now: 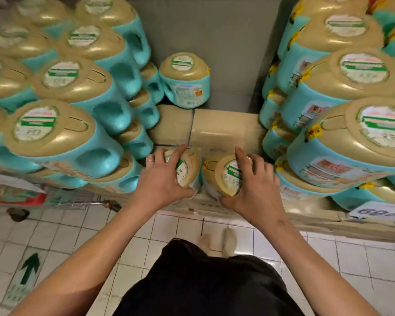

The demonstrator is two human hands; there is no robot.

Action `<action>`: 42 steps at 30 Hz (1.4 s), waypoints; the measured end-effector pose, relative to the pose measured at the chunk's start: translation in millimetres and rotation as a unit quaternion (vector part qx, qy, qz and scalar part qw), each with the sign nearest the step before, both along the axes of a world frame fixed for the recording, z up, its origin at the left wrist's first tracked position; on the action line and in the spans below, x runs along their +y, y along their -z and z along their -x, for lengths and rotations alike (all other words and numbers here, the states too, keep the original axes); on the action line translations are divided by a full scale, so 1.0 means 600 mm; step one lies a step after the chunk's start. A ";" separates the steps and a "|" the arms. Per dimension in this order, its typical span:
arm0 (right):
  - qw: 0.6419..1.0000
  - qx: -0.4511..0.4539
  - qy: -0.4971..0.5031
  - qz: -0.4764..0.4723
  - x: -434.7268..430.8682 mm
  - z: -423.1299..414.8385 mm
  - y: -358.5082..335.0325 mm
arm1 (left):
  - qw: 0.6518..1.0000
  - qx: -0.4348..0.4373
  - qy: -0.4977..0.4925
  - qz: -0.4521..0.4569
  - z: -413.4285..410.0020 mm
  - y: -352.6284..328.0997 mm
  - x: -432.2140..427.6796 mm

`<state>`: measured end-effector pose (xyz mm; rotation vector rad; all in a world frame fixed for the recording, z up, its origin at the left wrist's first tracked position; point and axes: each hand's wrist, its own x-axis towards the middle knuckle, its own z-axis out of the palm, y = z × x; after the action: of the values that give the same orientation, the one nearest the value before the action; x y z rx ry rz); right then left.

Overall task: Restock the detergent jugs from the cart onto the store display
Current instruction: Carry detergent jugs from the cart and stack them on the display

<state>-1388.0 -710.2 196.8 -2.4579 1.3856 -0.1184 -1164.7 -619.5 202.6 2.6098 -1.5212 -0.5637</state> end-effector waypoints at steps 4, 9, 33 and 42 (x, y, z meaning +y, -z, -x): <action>0.999 0.006 -0.043 -0.014 -0.046 -0.013 0.016 | 1.000 0.000 -0.012 -0.027 -0.004 -0.005 -0.020; 0.998 -0.025 -0.056 -0.002 -0.071 -0.019 0.034 | 0.997 0.019 0.008 -0.077 -0.014 -0.014 -0.036; 0.991 -0.063 -0.118 -0.013 -0.269 -0.389 0.025 | 0.961 0.053 0.268 -0.036 -0.091 0.007 -0.052; 0.979 -0.129 -0.153 0.038 -0.267 -0.408 0.041 | 0.959 0.059 0.277 0.001 -0.100 0.013 -0.072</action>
<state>-1143.3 -870.4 172.1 -2.5738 0.9005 -0.4081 -1104.5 -662.8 195.0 2.0768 -2.2067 -0.7328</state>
